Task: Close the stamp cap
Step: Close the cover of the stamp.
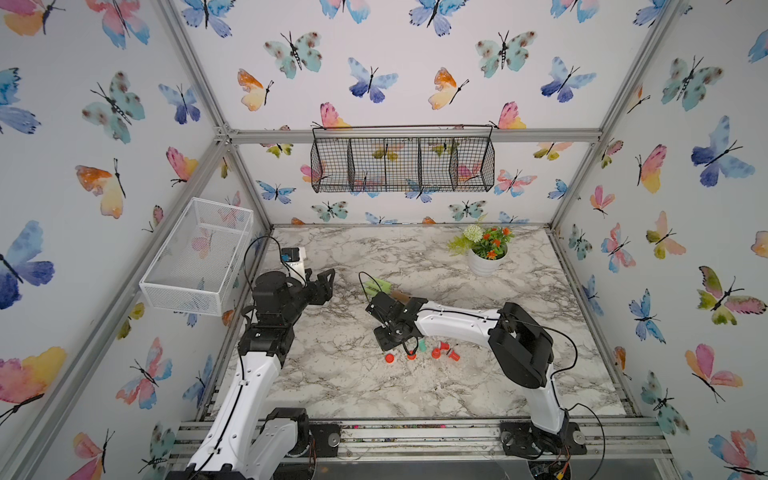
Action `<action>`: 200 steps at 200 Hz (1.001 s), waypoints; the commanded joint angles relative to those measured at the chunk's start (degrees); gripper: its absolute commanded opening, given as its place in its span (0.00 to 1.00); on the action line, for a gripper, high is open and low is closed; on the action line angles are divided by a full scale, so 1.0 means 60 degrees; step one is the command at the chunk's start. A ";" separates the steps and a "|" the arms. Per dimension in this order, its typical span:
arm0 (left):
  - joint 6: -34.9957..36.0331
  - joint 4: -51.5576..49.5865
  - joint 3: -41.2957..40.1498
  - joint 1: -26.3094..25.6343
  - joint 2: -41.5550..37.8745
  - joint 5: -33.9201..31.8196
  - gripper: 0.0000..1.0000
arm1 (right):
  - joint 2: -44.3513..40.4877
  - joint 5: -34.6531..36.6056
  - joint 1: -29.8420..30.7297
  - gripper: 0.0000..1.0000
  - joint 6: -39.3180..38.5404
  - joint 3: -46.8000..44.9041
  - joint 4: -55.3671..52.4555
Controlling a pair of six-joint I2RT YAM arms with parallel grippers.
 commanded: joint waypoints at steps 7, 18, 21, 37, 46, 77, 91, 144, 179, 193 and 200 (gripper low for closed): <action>0.0004 0.0016 -0.0141 0.0059 -0.0073 0.0133 0.72 | 0.0528 0.0425 0.0168 0.08 -0.0167 0.0094 -0.0421; 0.0004 0.0015 -0.0130 0.0063 -0.0073 0.0133 0.72 | 0.0587 0.0548 0.0220 0.08 -0.0195 0.0096 -0.0487; 0.0012 0.0011 -0.0140 0.0055 -0.0073 0.0133 0.72 | 0.0604 0.0588 0.0238 0.08 -0.0203 0.0101 -0.0502; 0.0010 0.0008 -0.0139 0.0059 -0.0073 0.0130 0.72 | 0.0676 0.0747 0.0313 0.07 -0.0224 0.0140 -0.0600; 0.0011 0.0017 -0.0141 0.0058 -0.0073 0.0133 0.72 | 0.0737 0.0814 0.0344 0.07 -0.0240 0.0173 -0.0691; 0.0012 0.0007 -0.0138 0.0067 -0.0087 0.0133 0.72 | 0.0837 0.1126 0.0460 0.07 -0.0299 0.0150 -0.1137; 0.0012 0.0012 -0.0141 0.0058 -0.0087 0.0147 0.72 | 0.0820 0.1309 0.0477 0.07 -0.0335 0.0051 -0.1285; 0.0011 0.0016 -0.0148 0.0066 -0.0101 0.0162 0.72 | 0.1353 0.1885 0.0621 0.06 -0.0627 0.0385 -0.1861; 0.0012 0.0014 -0.0149 0.0062 -0.0088 0.0177 0.72 | 0.1918 0.1924 0.0697 0.05 -0.0807 0.0487 -0.2281; 0.0007 0.0018 -0.0155 0.0065 -0.0088 0.0177 0.72 | 0.2072 0.1897 0.0698 0.04 -0.0862 0.0379 -0.2420; 0.0001 0.0008 -0.0143 0.0057 -0.0073 0.0188 0.72 | 0.2123 0.1836 0.0702 0.04 -0.0883 0.0293 -0.2440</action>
